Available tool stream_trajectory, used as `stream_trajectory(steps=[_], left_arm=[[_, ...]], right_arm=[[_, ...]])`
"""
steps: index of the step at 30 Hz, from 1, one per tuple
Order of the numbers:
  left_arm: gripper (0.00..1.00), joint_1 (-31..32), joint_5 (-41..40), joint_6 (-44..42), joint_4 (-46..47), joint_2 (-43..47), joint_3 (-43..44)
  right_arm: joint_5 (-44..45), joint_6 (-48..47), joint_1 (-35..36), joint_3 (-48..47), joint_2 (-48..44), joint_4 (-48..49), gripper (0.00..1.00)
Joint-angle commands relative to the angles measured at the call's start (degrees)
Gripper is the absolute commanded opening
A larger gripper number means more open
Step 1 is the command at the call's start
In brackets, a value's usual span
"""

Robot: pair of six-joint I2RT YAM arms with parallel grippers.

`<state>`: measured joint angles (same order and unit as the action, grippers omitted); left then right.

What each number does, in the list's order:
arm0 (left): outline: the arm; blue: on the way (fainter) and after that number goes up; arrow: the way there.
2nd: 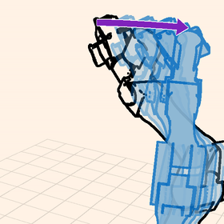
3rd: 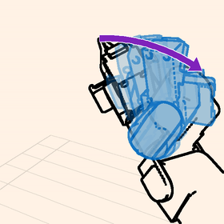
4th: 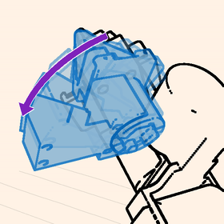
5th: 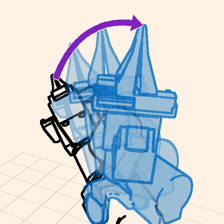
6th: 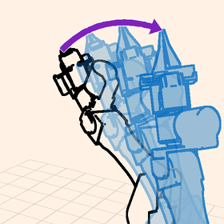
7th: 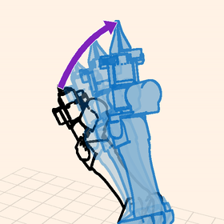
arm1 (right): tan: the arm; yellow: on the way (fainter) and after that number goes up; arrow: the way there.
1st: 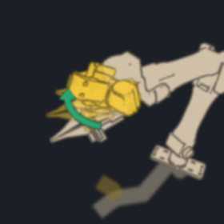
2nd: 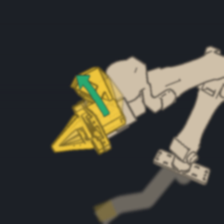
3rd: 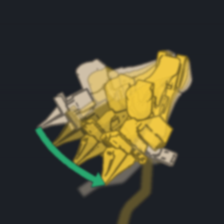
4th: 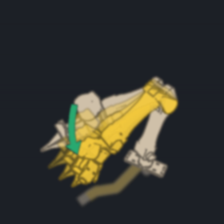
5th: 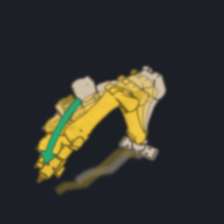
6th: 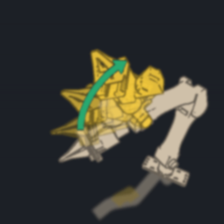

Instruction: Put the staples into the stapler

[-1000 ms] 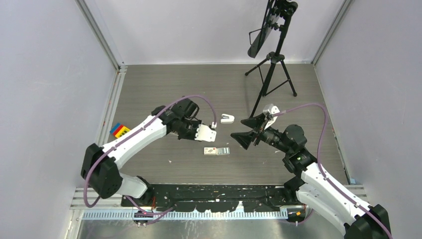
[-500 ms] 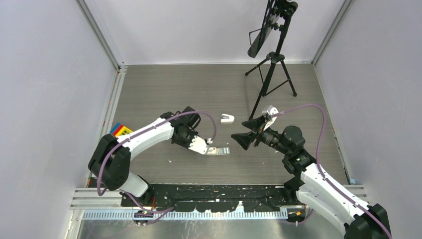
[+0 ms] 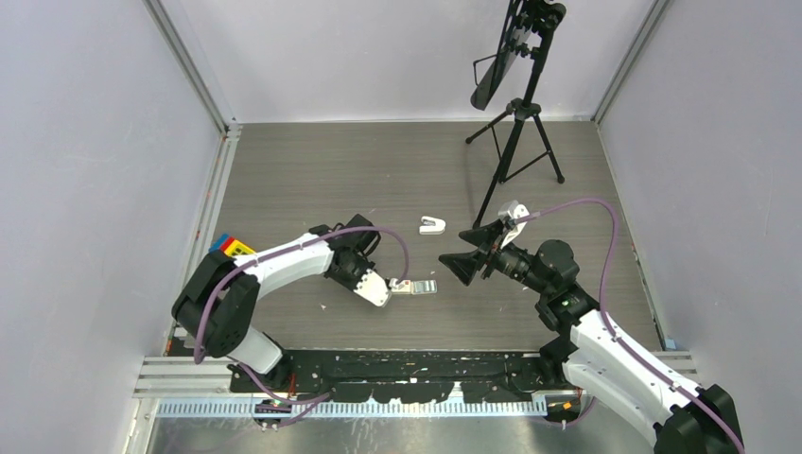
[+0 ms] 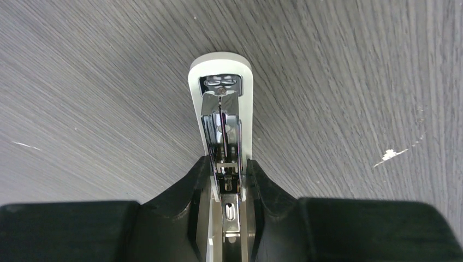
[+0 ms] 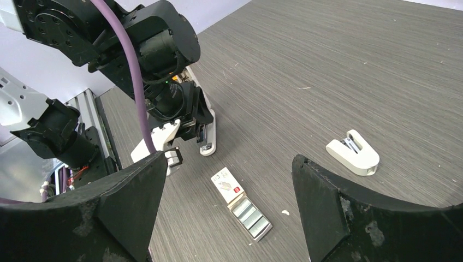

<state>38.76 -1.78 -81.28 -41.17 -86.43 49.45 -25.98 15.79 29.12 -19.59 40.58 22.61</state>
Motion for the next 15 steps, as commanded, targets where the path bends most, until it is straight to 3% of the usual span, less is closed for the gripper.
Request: stream_trajectory(steps=[1,6,15], left_arm=[[0.11,-0.01,-1.04,-3.67,5.31,-2.27,0.38],[0.13,0.08,-1.47,-4.75,5.64,-4.43,2.11],[0.44,0.43,-1.71,-3.76,6.18,-2.38,1.24]], right_arm=[[0.71,0.63,0.05,0.00,0.12,3.23,0.88],[0.71,0.58,0.06,-0.01,0.53,3.18,0.88],[0.95,0.64,0.06,-0.18,1.40,2.97,0.89]])
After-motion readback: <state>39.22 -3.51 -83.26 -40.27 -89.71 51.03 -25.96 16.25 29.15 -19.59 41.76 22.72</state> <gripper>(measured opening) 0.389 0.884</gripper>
